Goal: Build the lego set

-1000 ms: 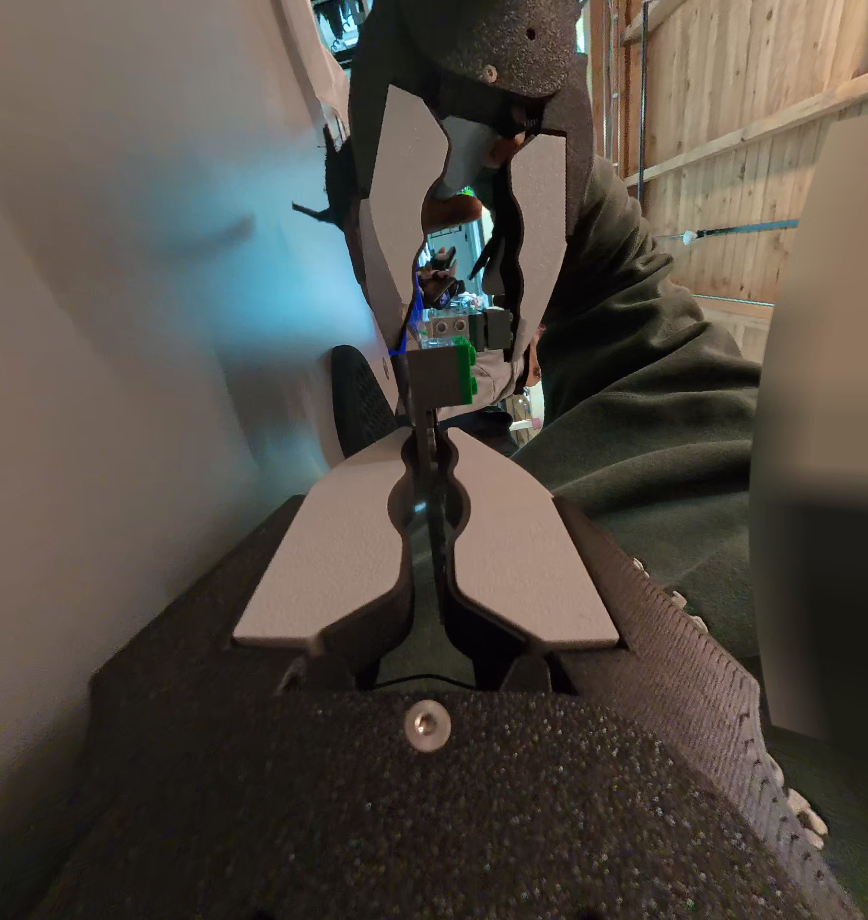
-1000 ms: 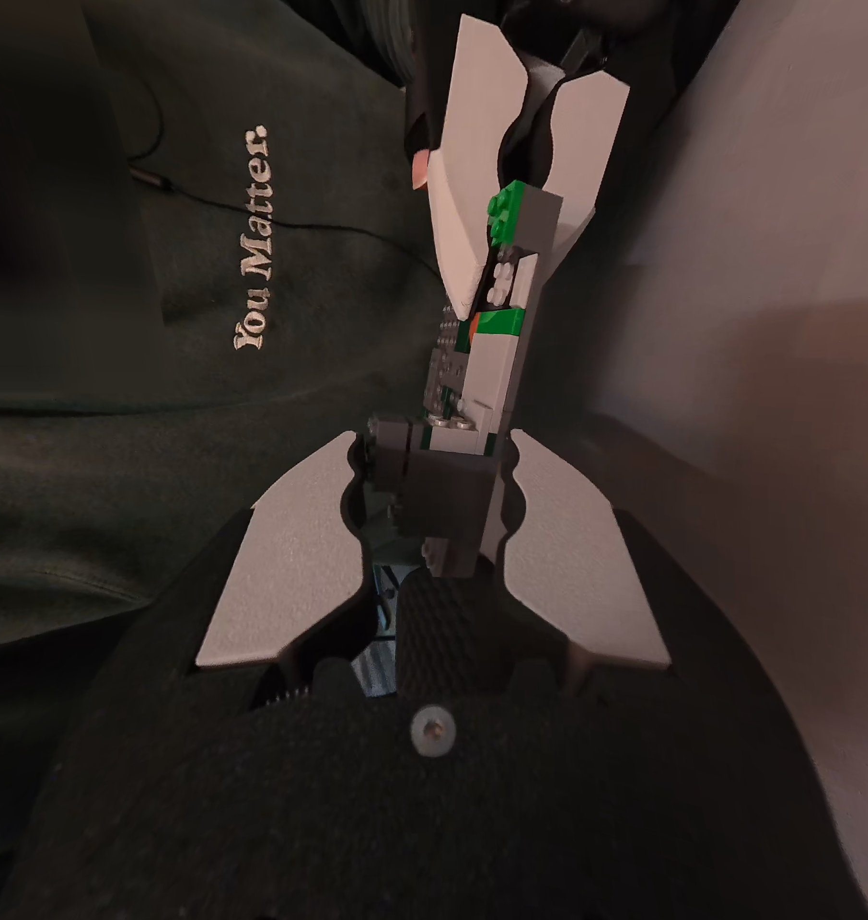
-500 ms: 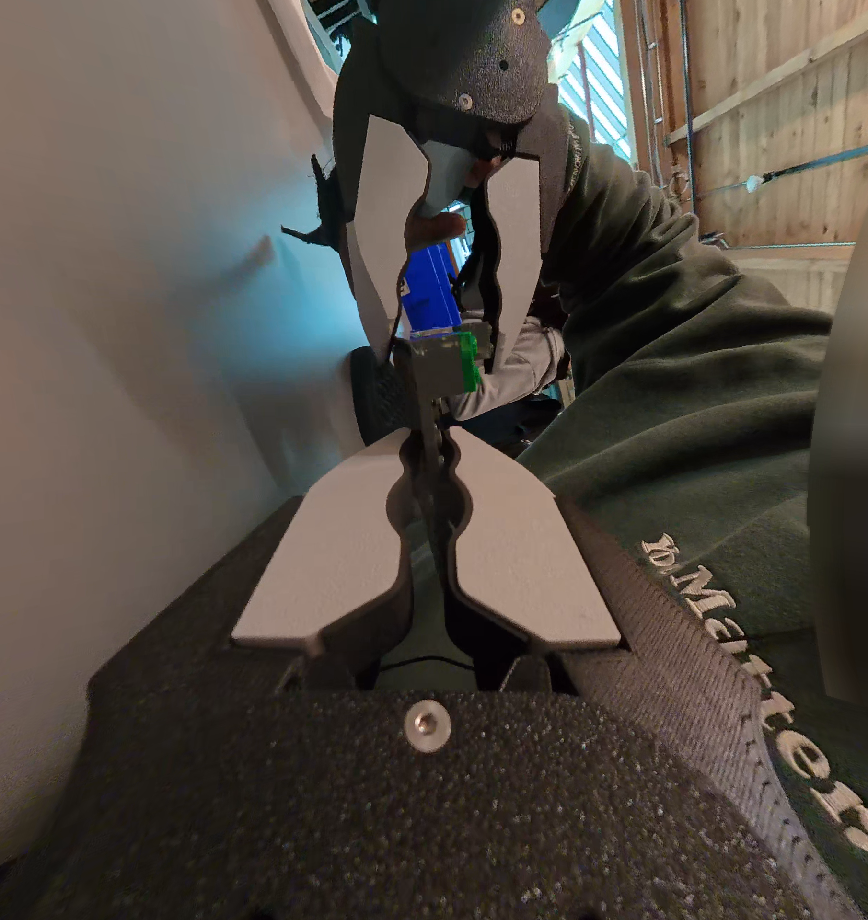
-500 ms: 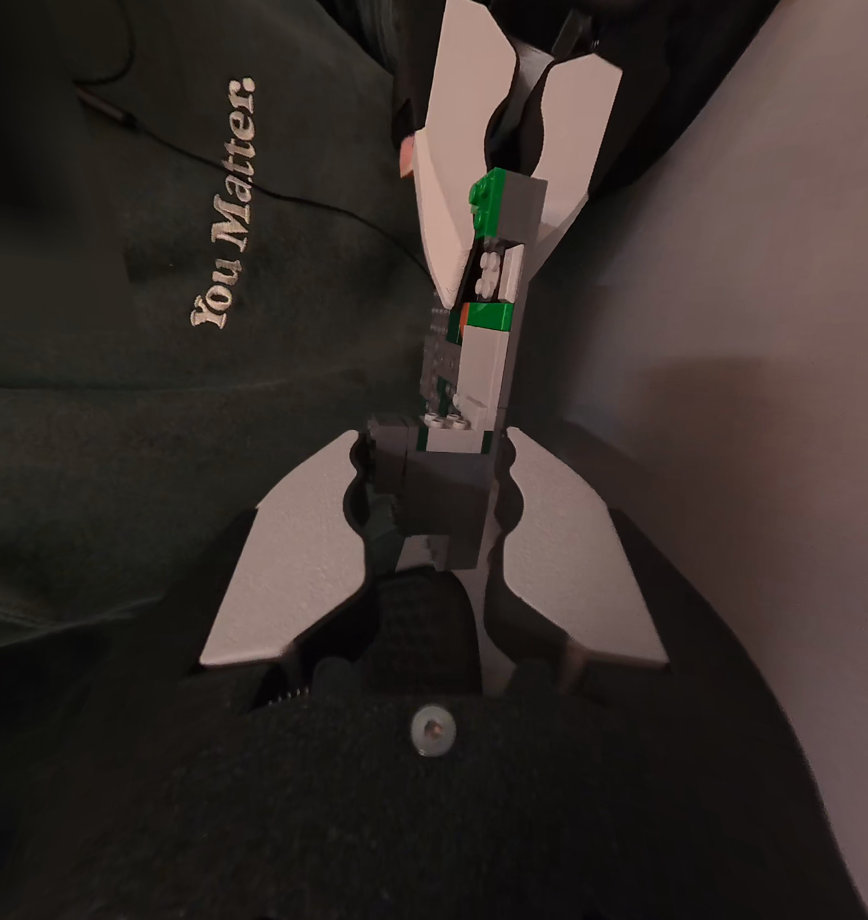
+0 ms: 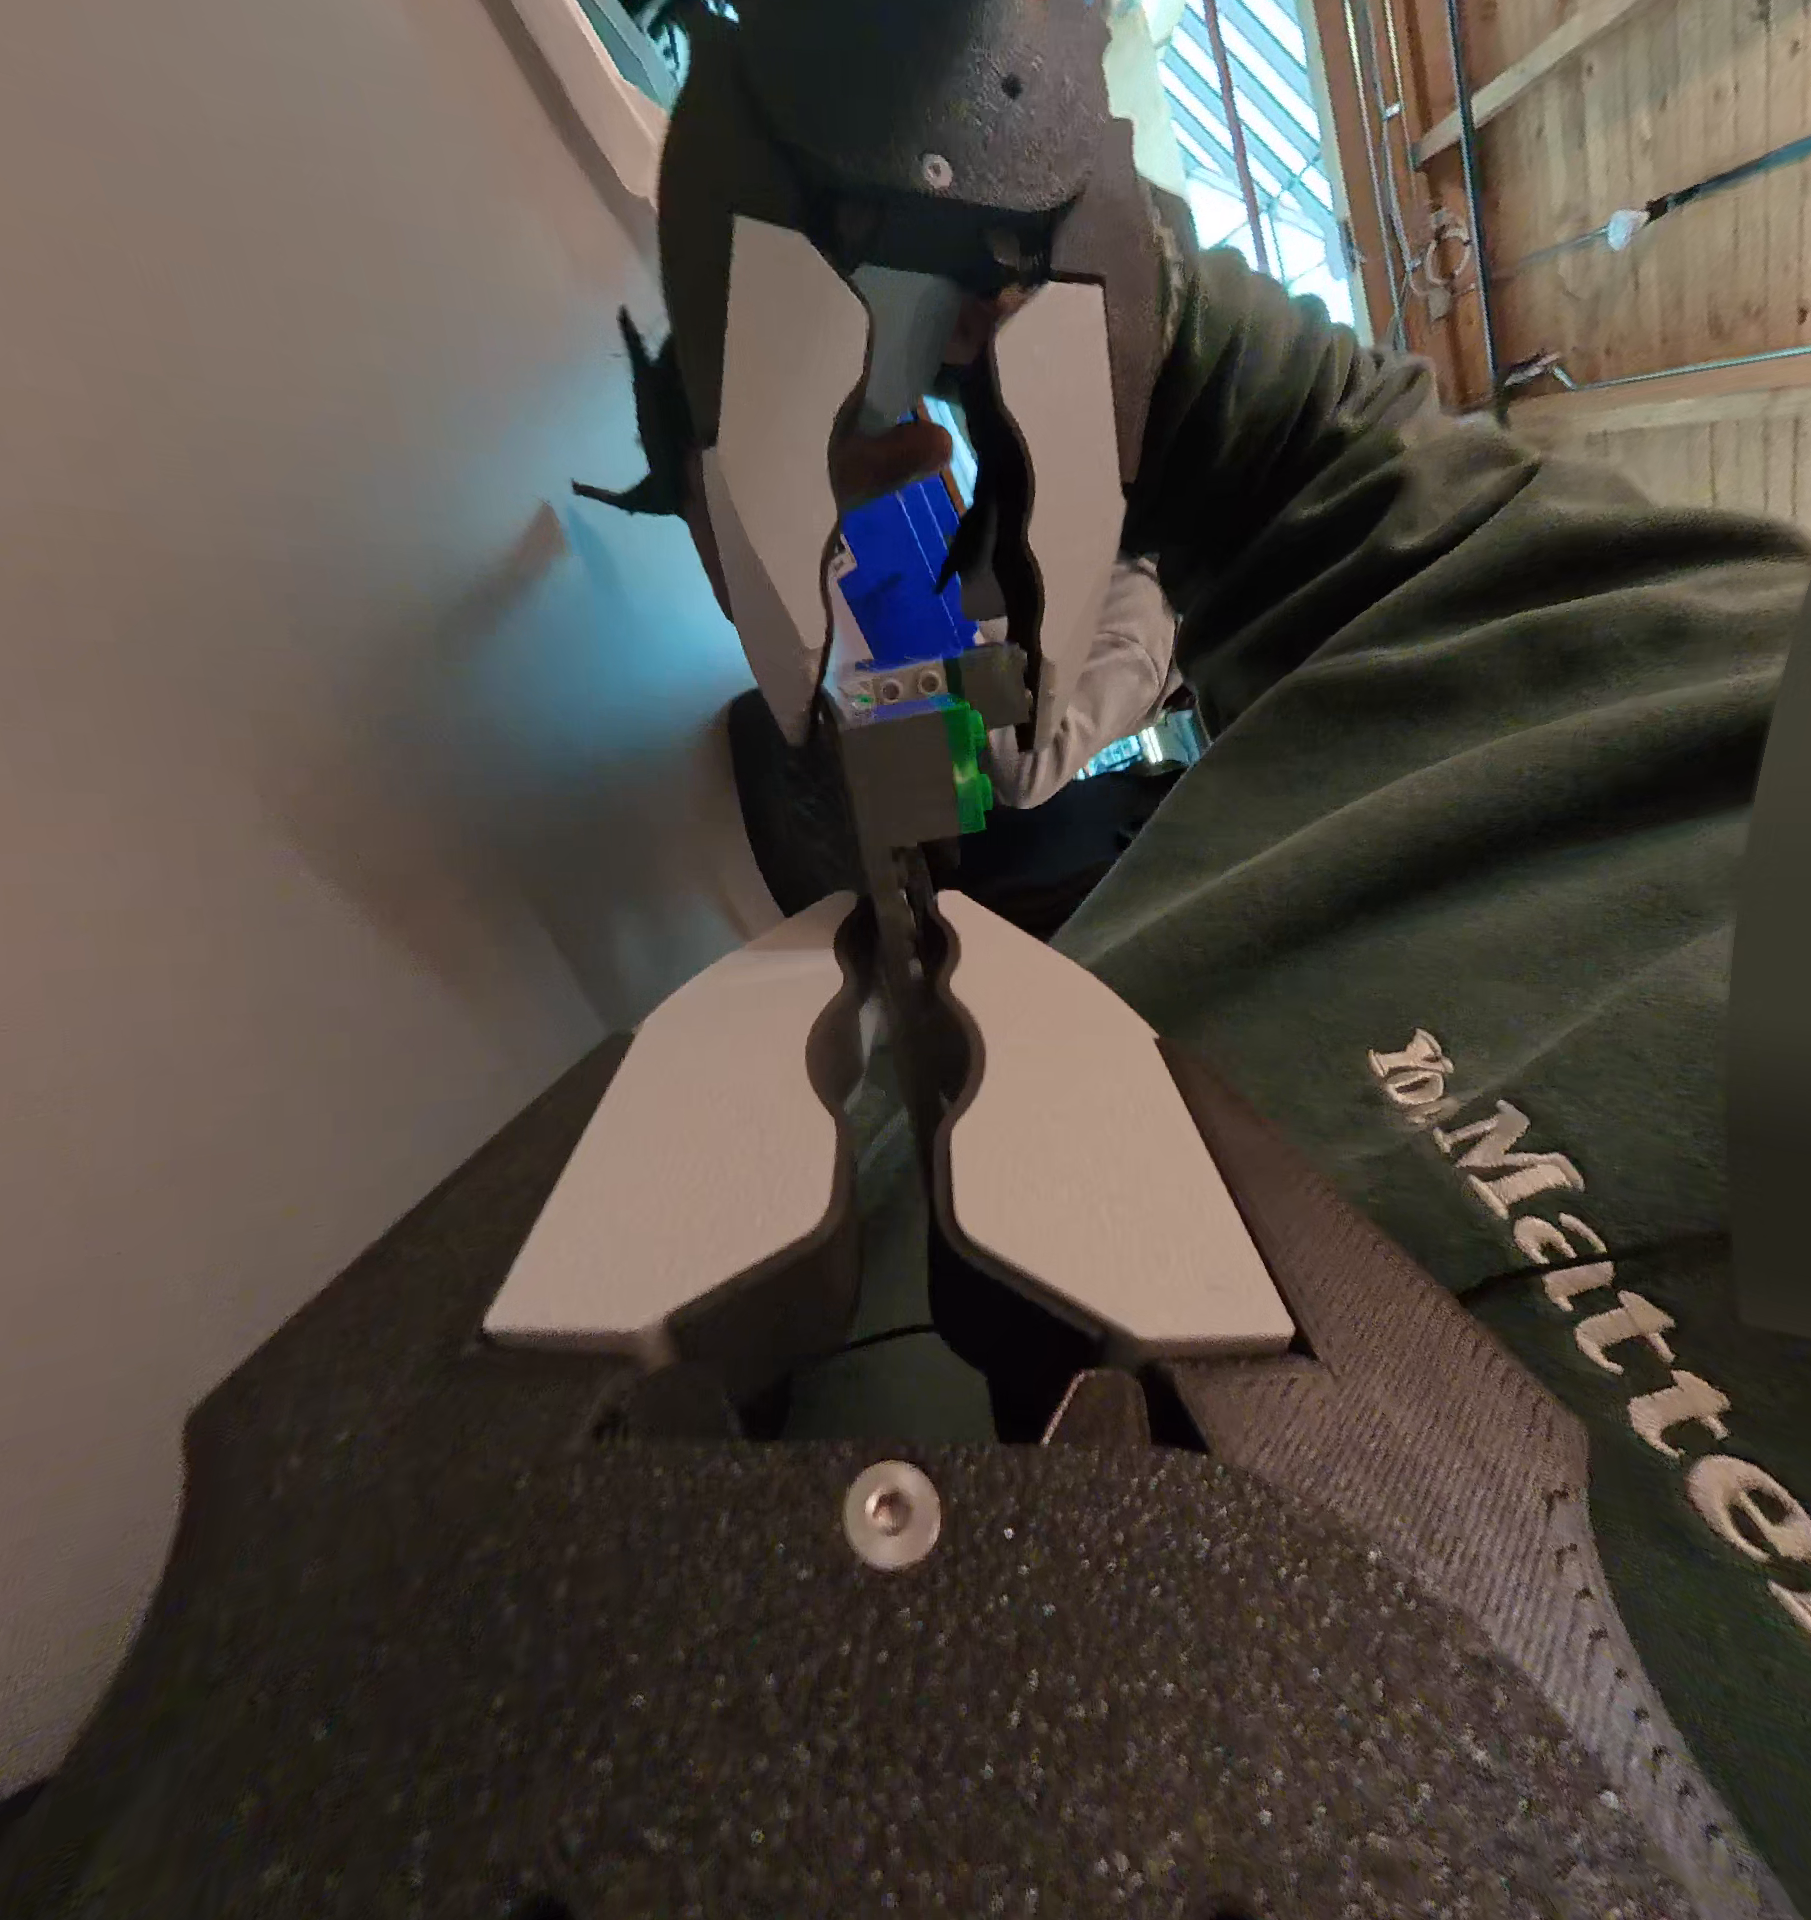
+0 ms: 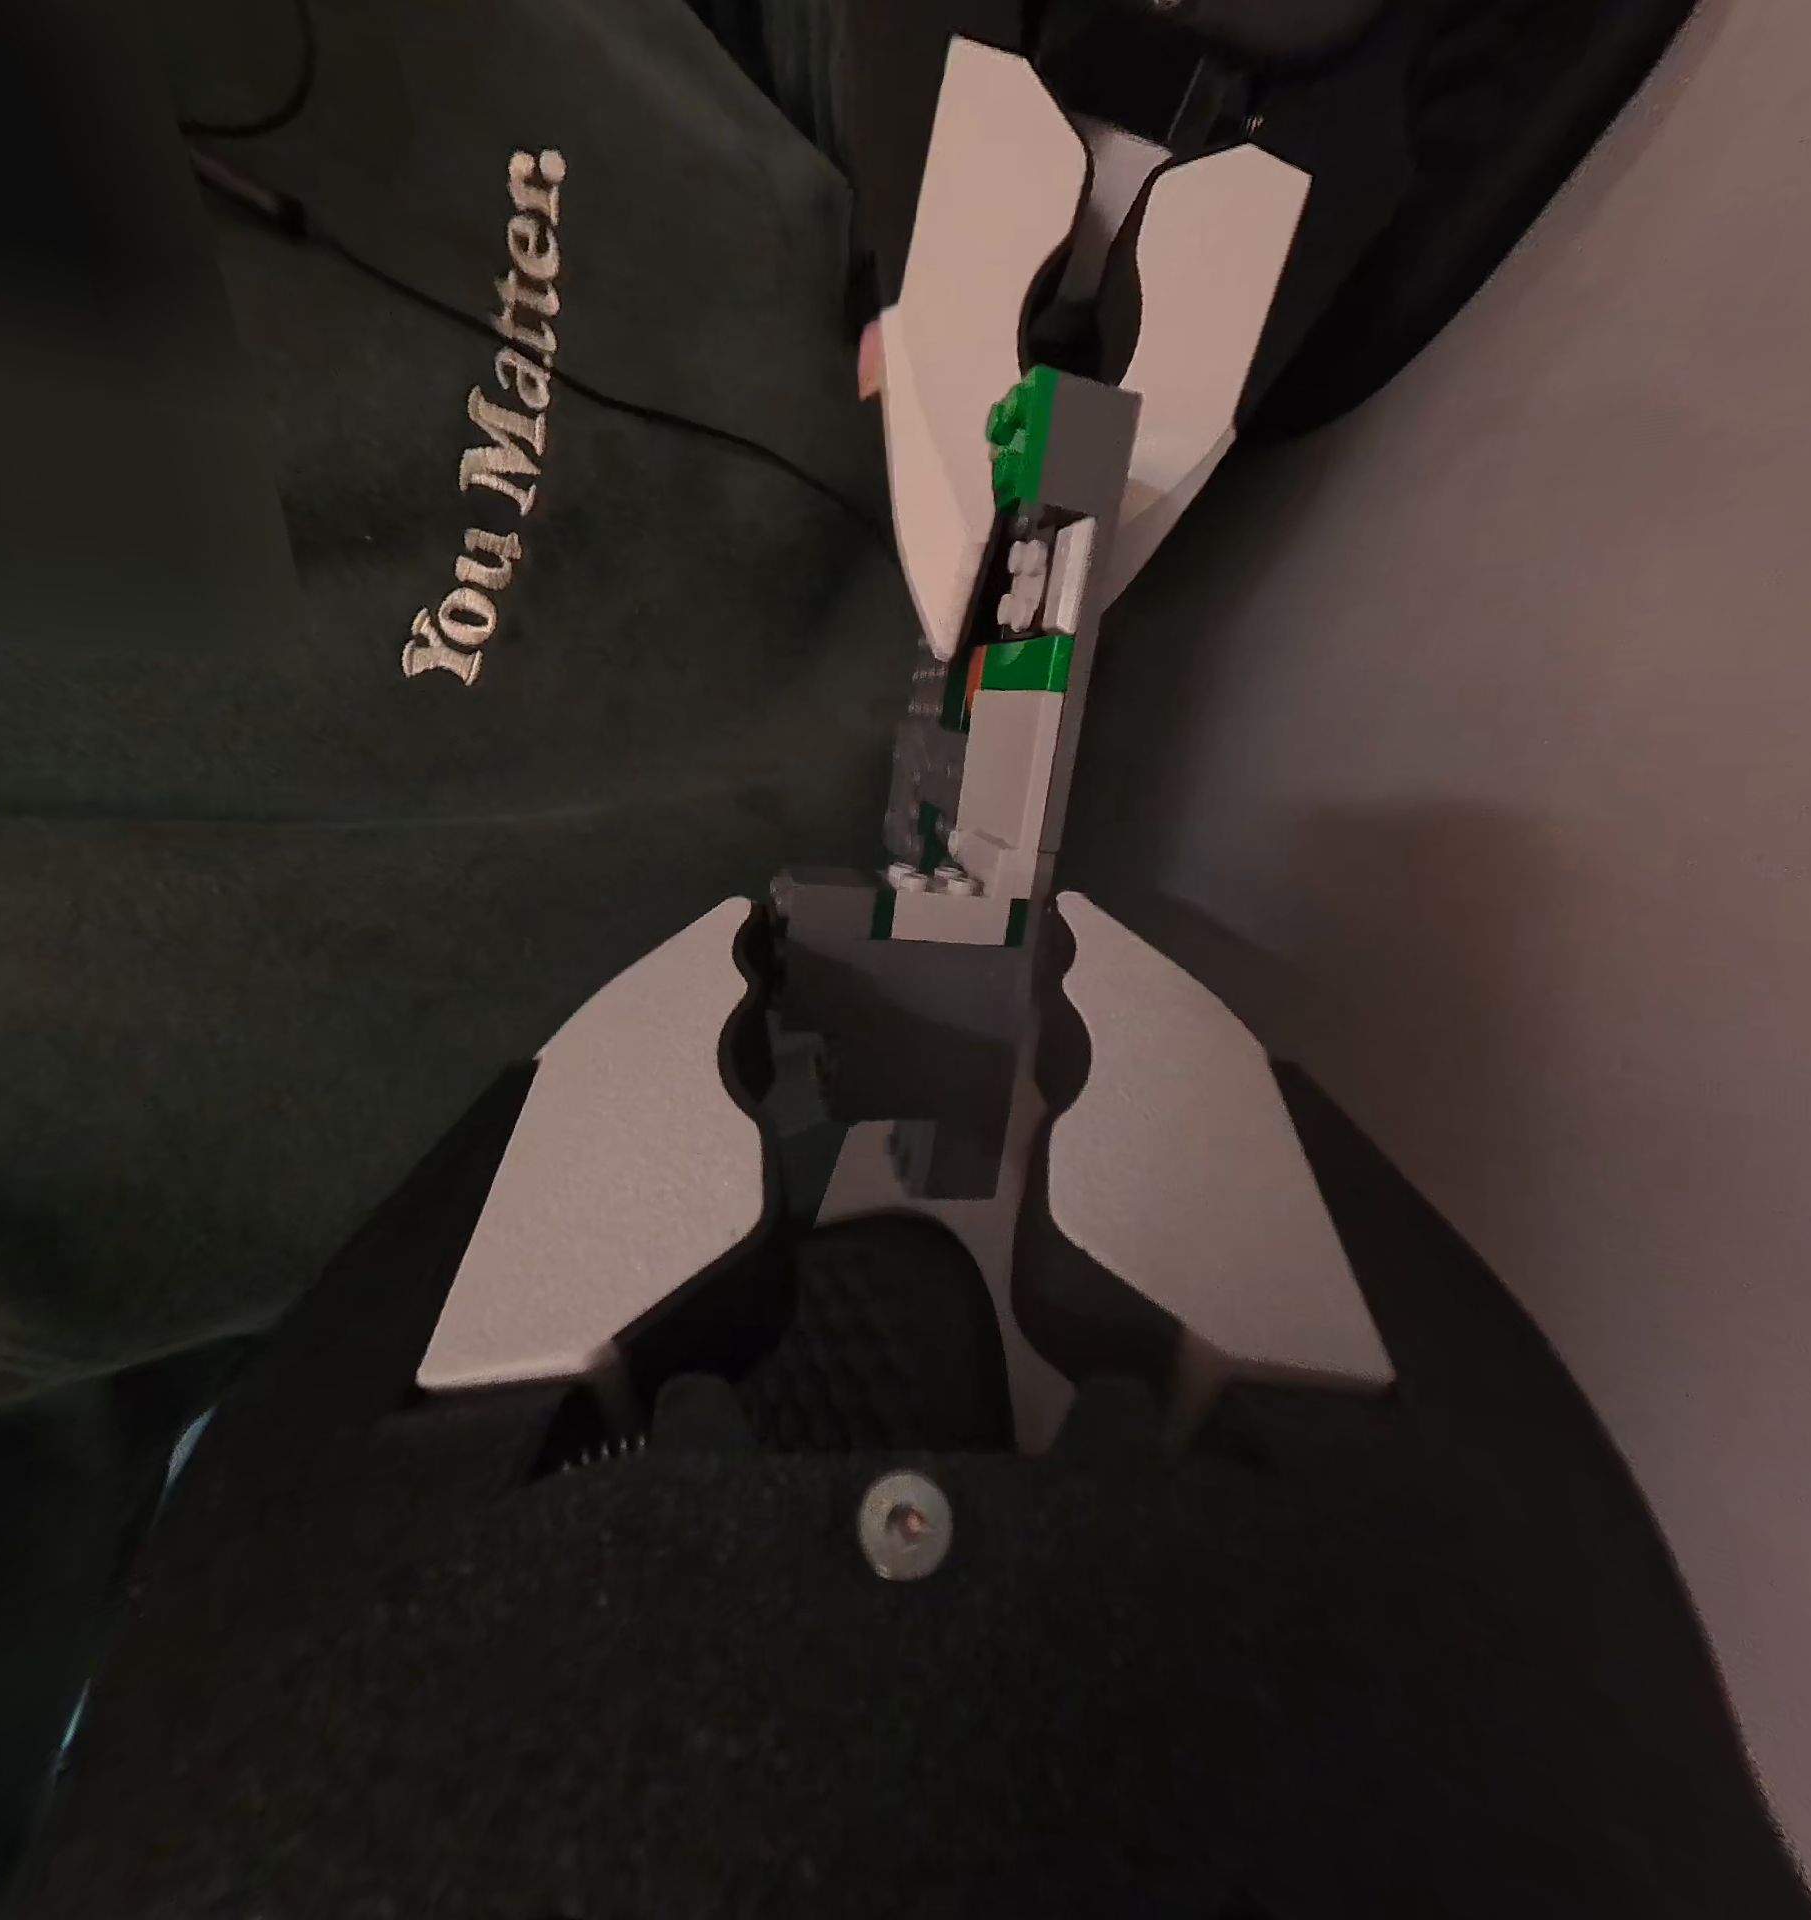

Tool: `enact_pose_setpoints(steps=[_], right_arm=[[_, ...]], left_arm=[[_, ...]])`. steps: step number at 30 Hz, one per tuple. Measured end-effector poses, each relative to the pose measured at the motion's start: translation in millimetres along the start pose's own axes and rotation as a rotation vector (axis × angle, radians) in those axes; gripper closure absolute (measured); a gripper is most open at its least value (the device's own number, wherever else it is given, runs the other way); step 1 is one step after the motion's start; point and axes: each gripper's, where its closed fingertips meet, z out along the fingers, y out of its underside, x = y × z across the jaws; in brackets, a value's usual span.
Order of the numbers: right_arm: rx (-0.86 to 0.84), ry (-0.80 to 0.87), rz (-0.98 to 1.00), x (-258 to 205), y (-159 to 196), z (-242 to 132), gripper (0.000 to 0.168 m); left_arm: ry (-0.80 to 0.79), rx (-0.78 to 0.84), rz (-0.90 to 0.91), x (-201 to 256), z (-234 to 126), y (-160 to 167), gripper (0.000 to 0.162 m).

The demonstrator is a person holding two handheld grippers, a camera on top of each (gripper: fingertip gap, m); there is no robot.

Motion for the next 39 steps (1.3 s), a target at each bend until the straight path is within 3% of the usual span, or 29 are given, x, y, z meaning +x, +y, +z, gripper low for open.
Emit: enact_pose_setpoints(steps=[6,11,15,19,23,30,34,39], right_arm=[[0.097,0.155,-0.091,2,-21,-23,0.112],[0.171,0.561,-0.303,14,-35,-56,0.107],[0.193,0.924,-0.438,37,-32,-76,0.118],[0.186,1.119,-0.495,62,-25,-84,0.134],[0.188,1.132,-0.525,70,-24,-85,0.151],[0.176,1.058,-0.536,72,-30,-87,0.151],[0.166,0.983,-0.478,82,-24,-89,0.151],[0.147,0.952,-0.362,111,-8,-97,0.151]], left_arm=[[-0.007,0.051,-0.048,-6,-4,-29,0.156],[-0.065,0.075,-0.105,-28,-11,-54,0.156],[-0.061,0.091,-0.203,-46,-10,-69,0.156],[-0.06,0.07,-0.229,-52,-3,-75,0.156],[-0.059,0.082,-0.242,-52,1,-78,0.156],[-0.108,0.111,-0.133,-53,-4,-81,0.151],[-0.288,0.103,0.026,-70,-23,-85,0.136],[-0.576,0.126,0.287,-88,-59,-102,0.137]])
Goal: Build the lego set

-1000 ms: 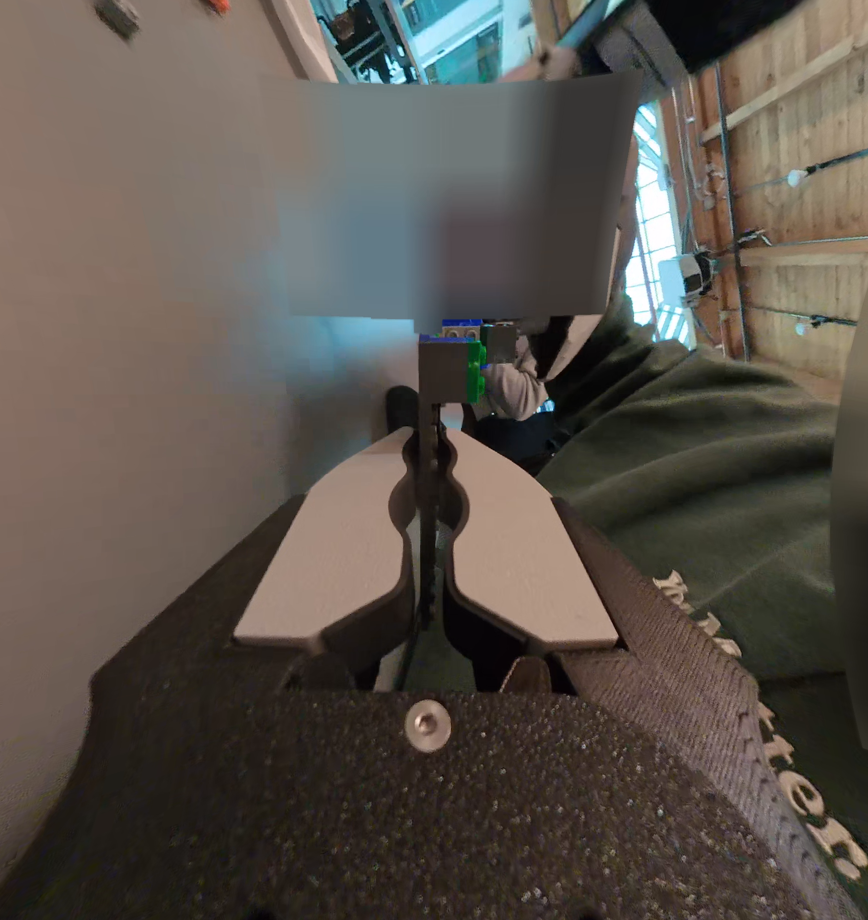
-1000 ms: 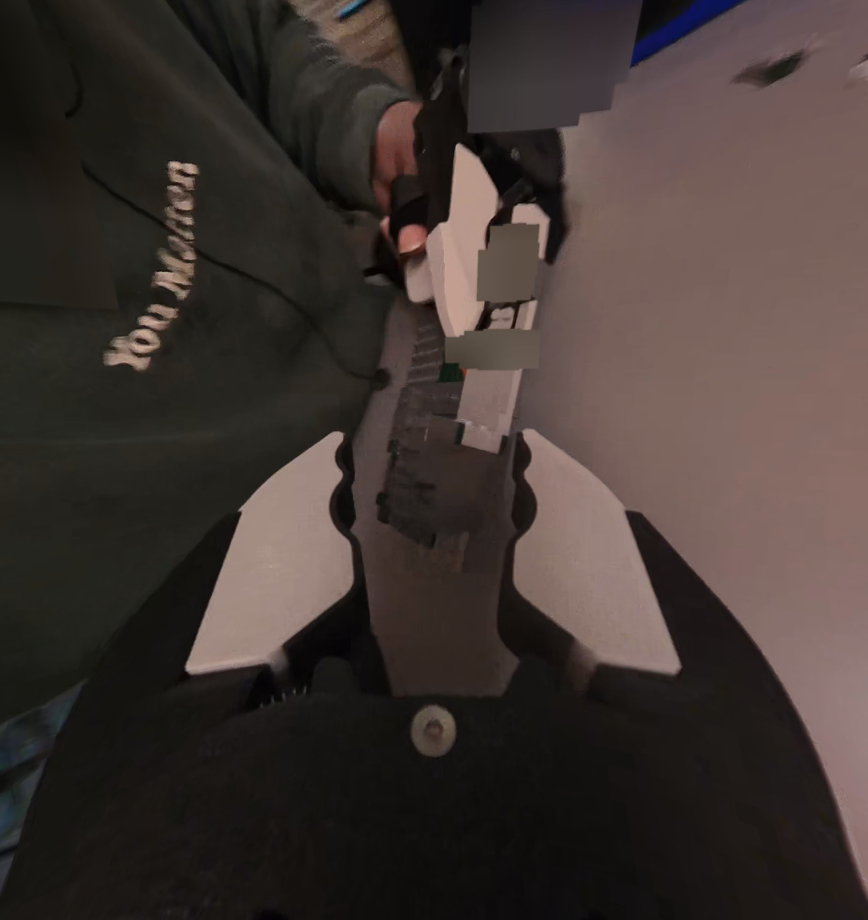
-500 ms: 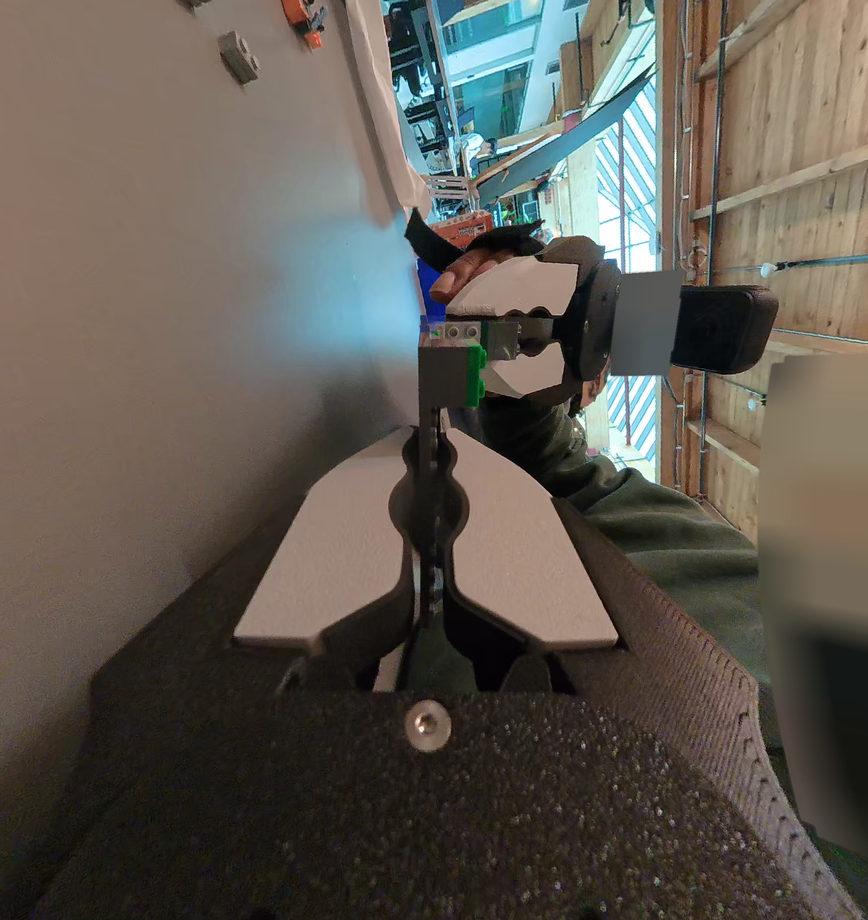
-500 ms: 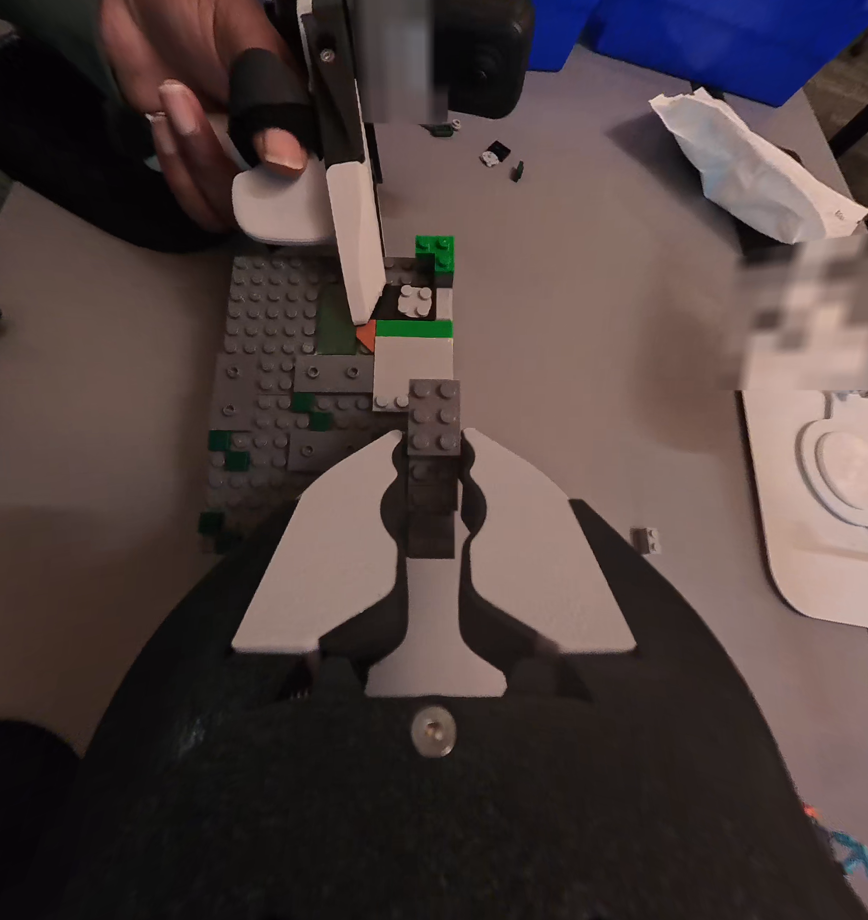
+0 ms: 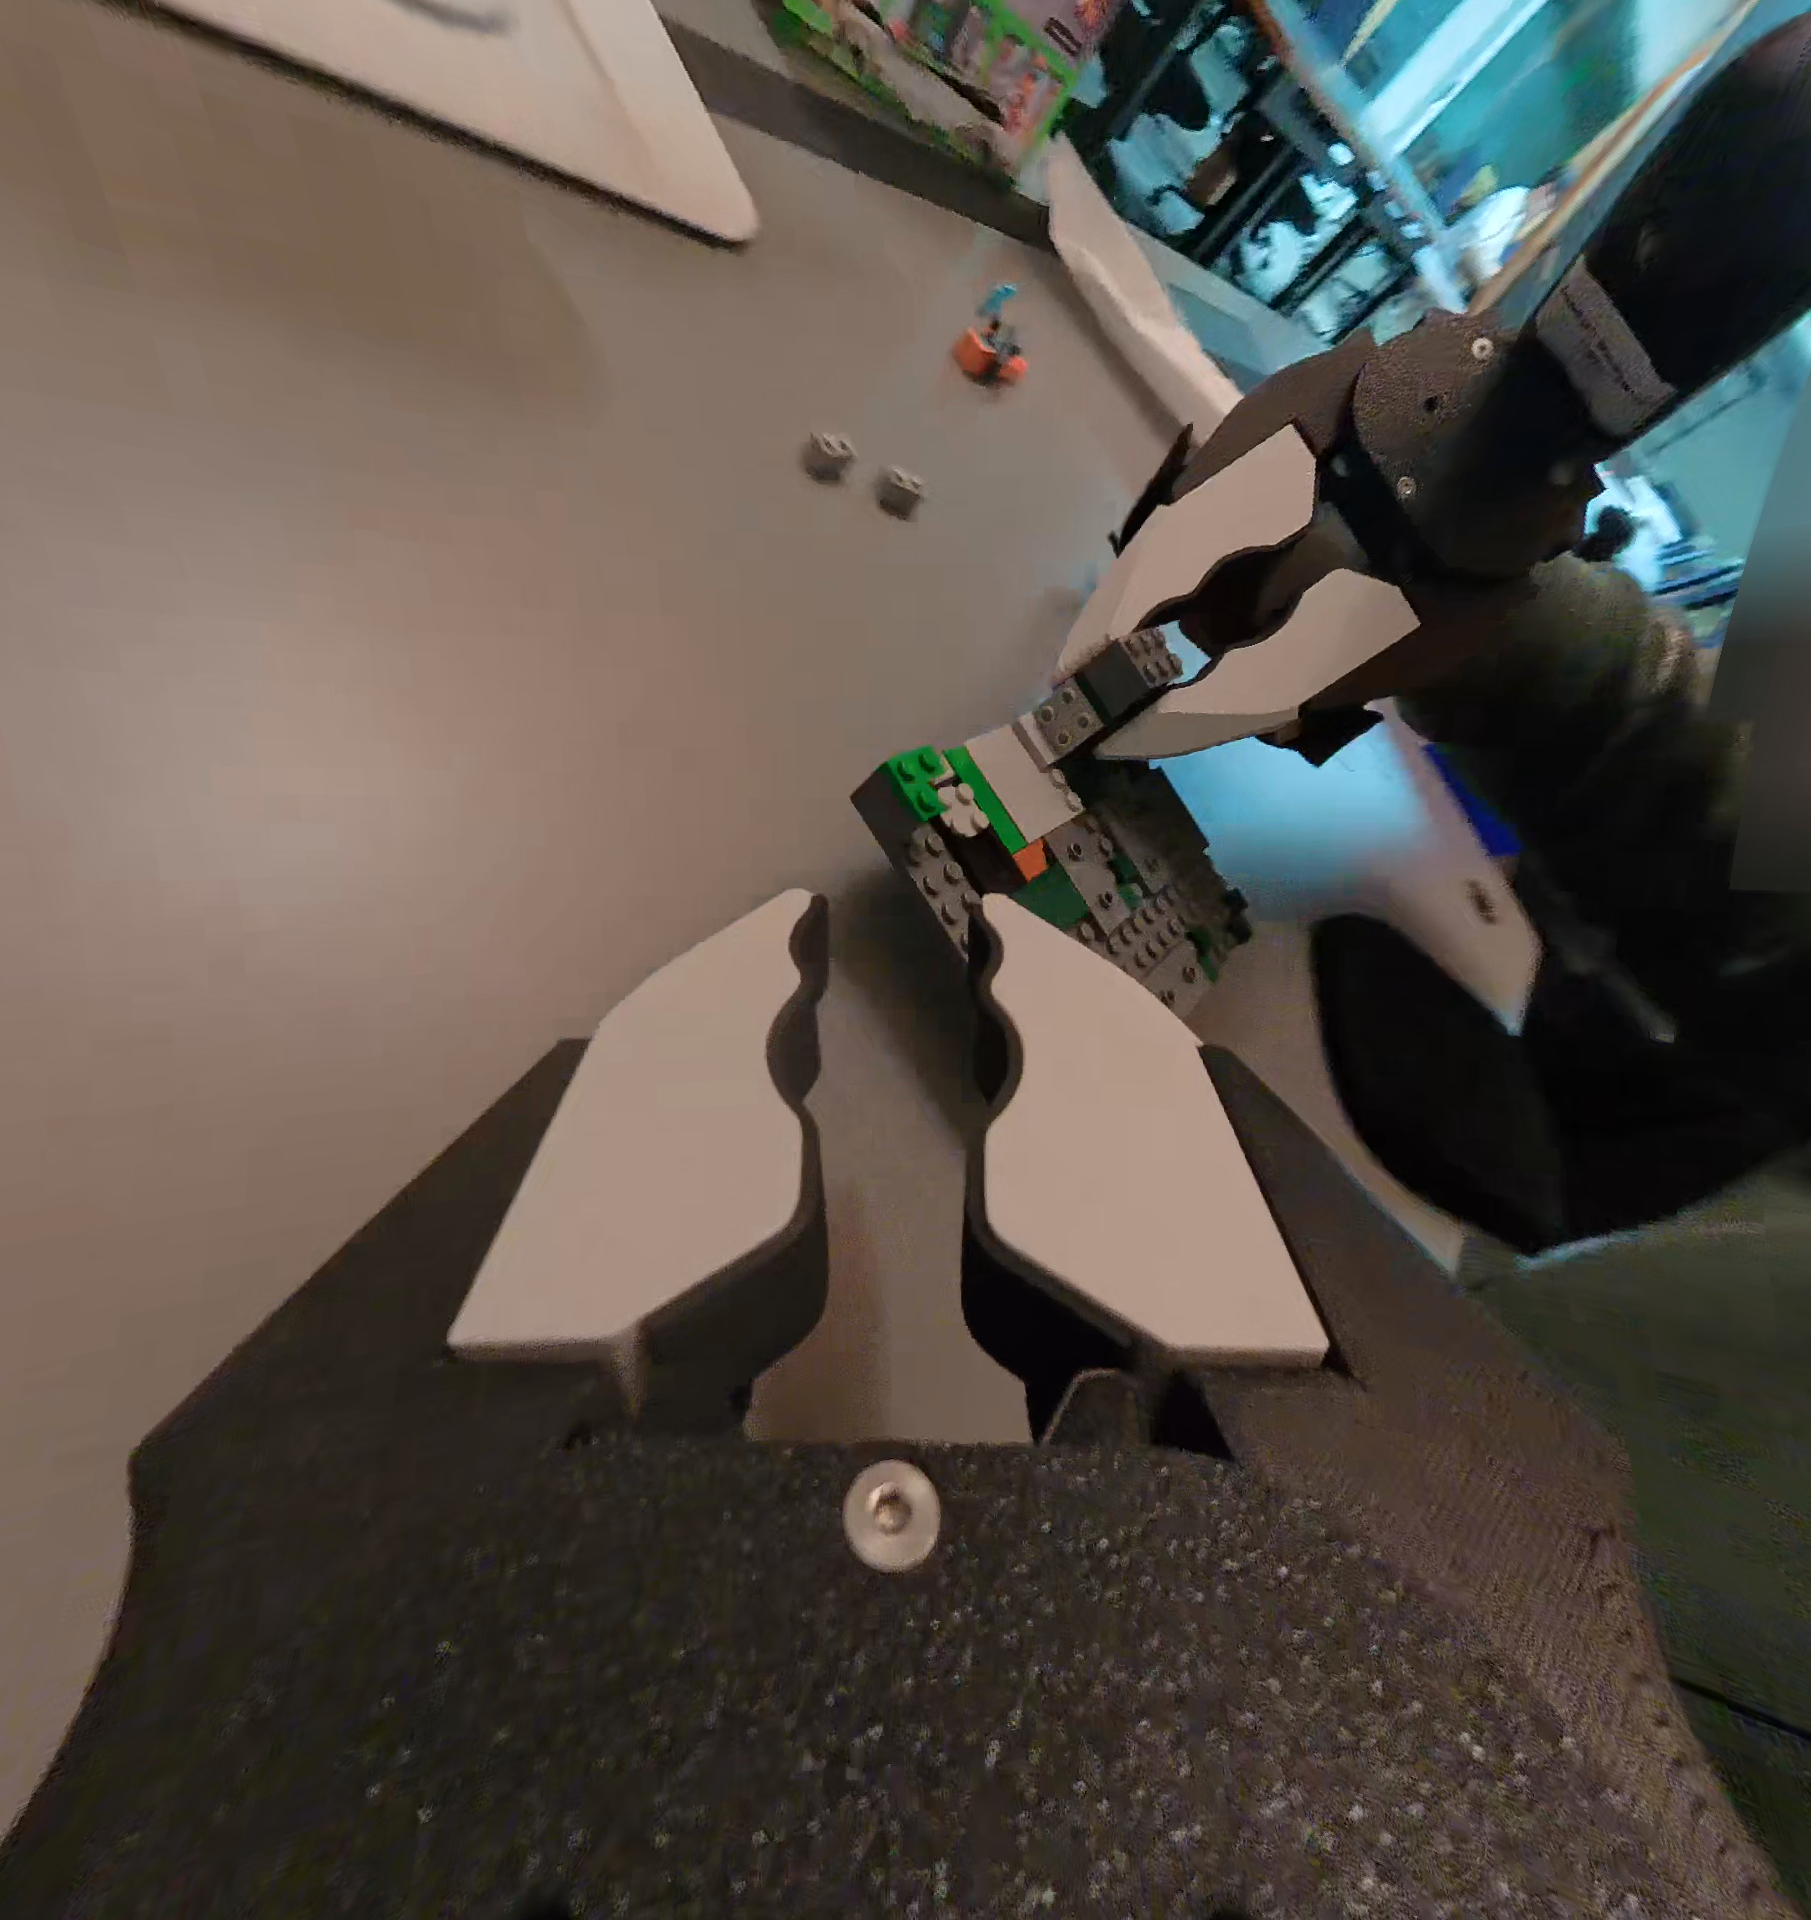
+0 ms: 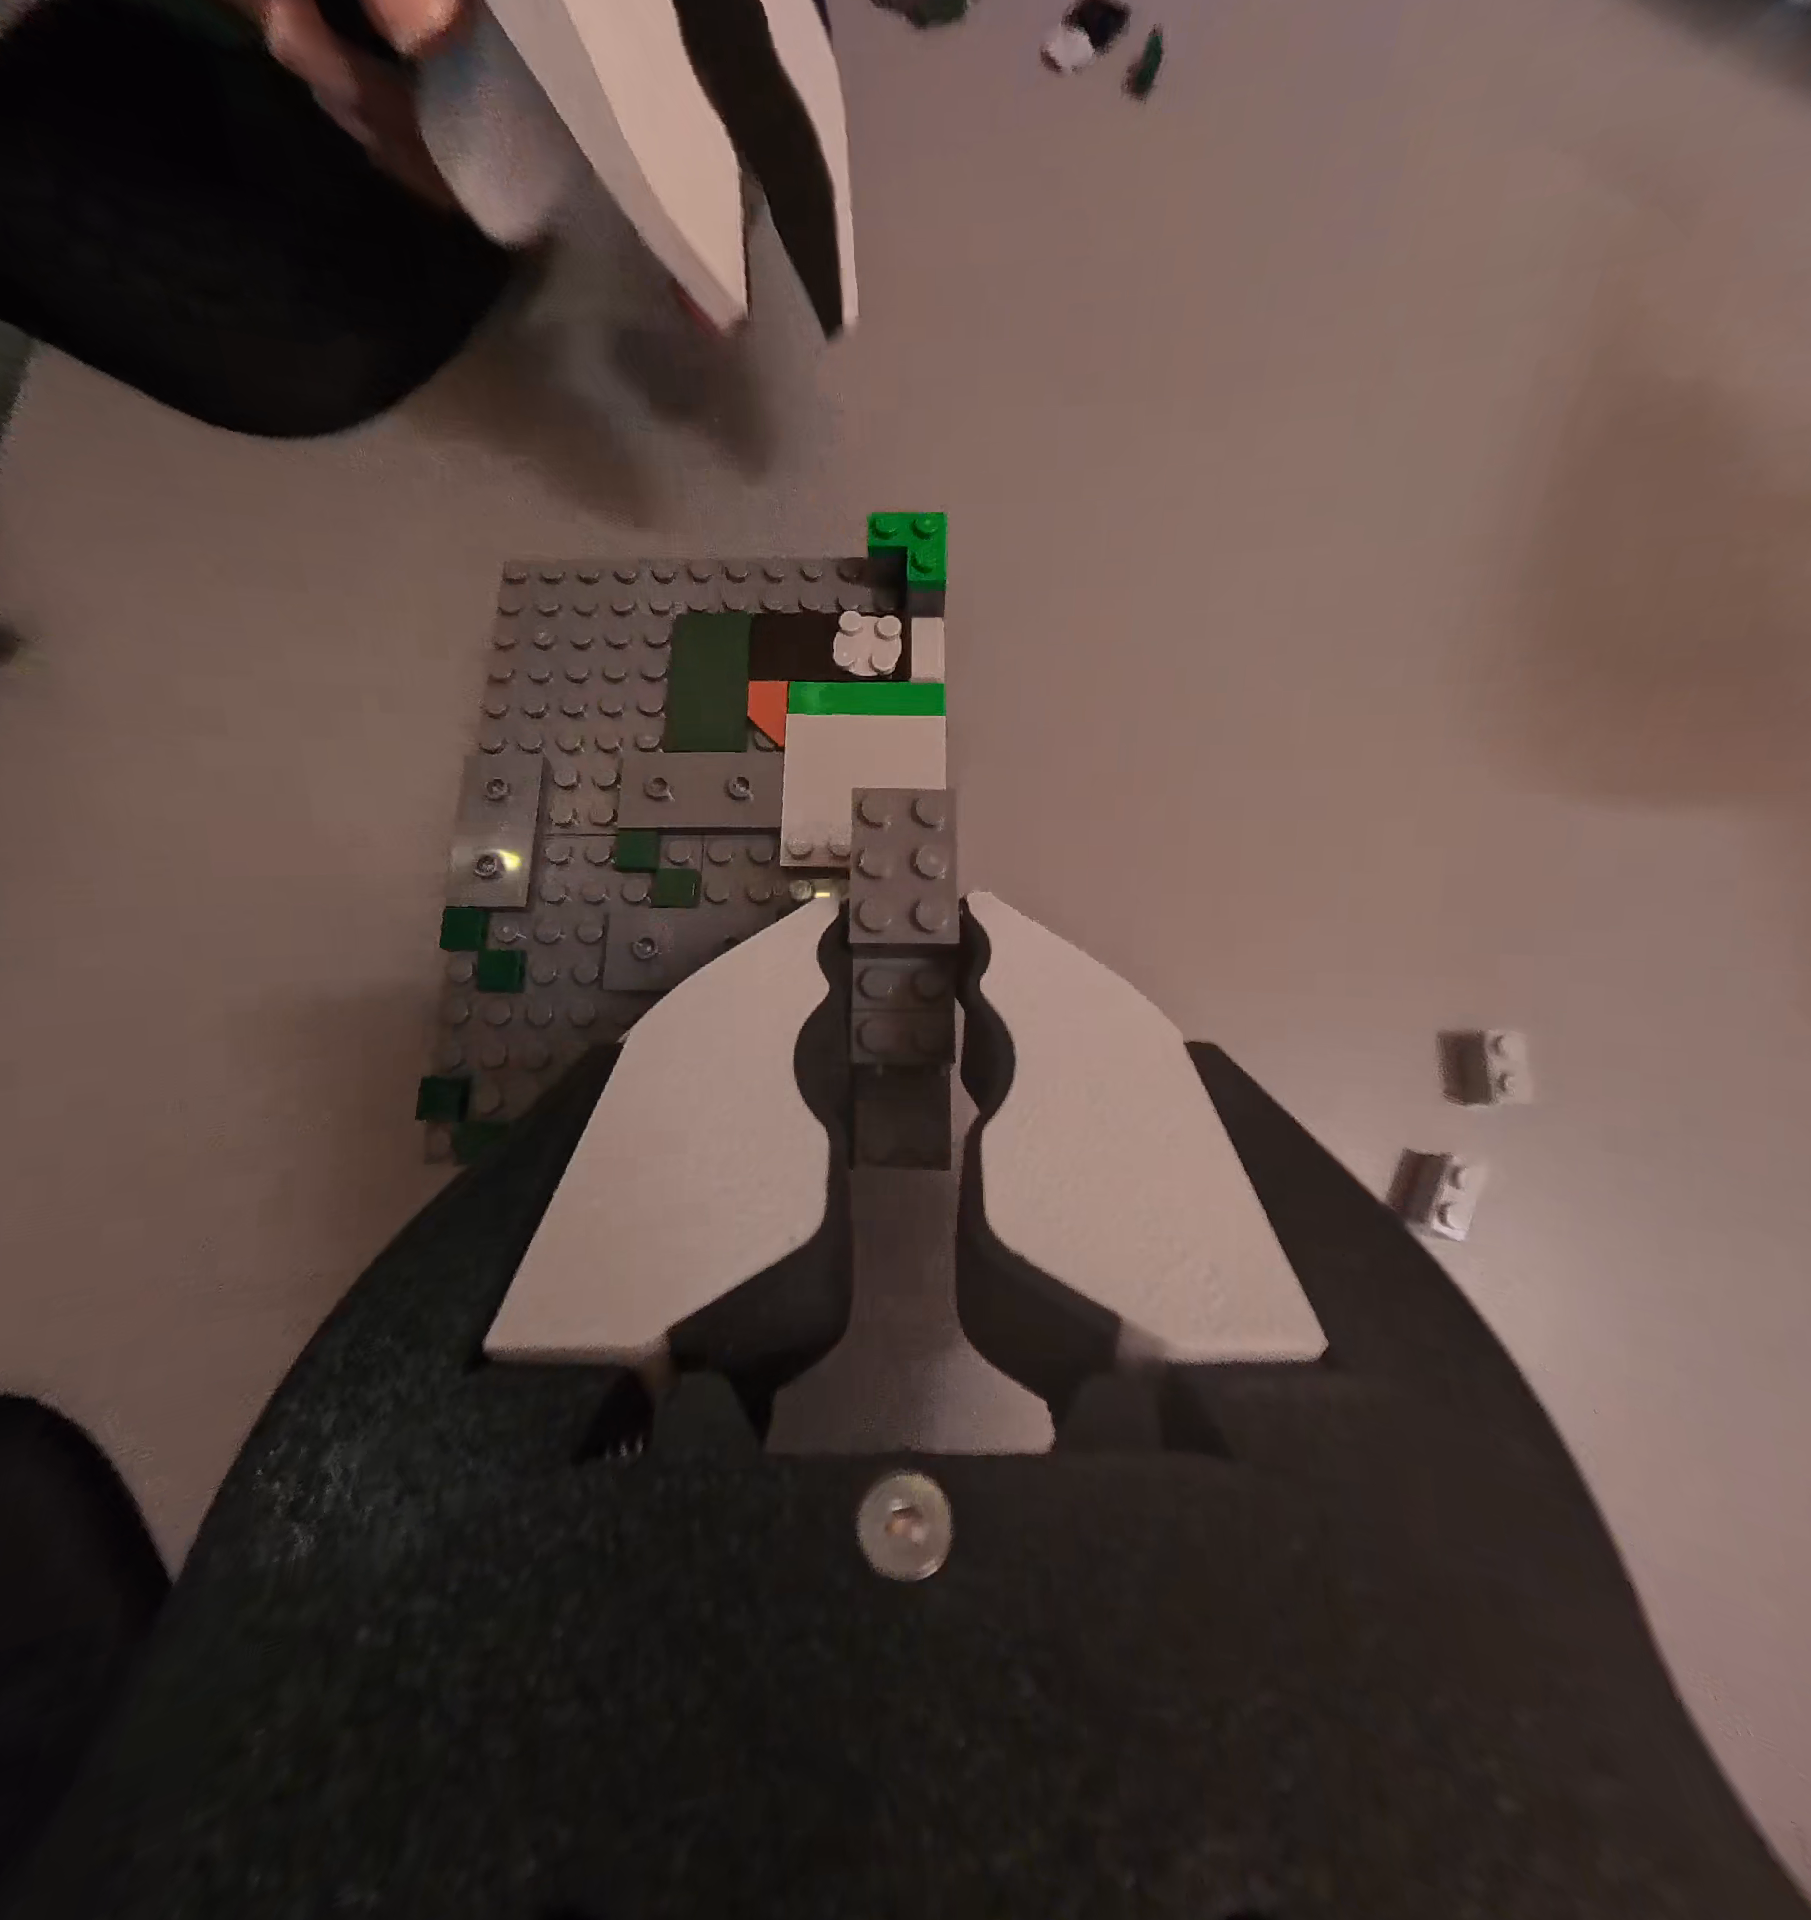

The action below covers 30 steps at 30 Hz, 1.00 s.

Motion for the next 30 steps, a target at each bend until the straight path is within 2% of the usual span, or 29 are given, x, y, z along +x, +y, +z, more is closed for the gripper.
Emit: enact_pose_setpoints(steps=[7,9,12,16,19,23,30], right_arm=[[-0.098,0.015,0.006,15,20,21,0.151],[-0.088,0.02,0.009,15,18,22,0.144],[-0.056,0.051,0.033,19,11,16,0.13],[0.033,0.125,0.078,26,-5,-5,0.13],[0.066,0.179,0.136,29,-7,-18,0.134],[0.111,0.269,0.211,29,-6,-33,0.146],[0.198,0.318,0.357,24,1,-36,0.15]], left_arm=[[-0.058,0.013,0.139,-10,3,-21,0.149],[-0.066,-0.005,0.192,-11,6,-35,0.15],[-0.075,-0.037,0.283,-10,11,-68,0.152],[-0.055,-0.079,0.374,11,23,-118,0.158],[-0.124,-0.107,0.464,16,34,-145,0.162],[-0.223,-0.2,0.542,4,54,-141,0.162],[-0.319,-0.455,0.773,-1,68,-124,0.162]])
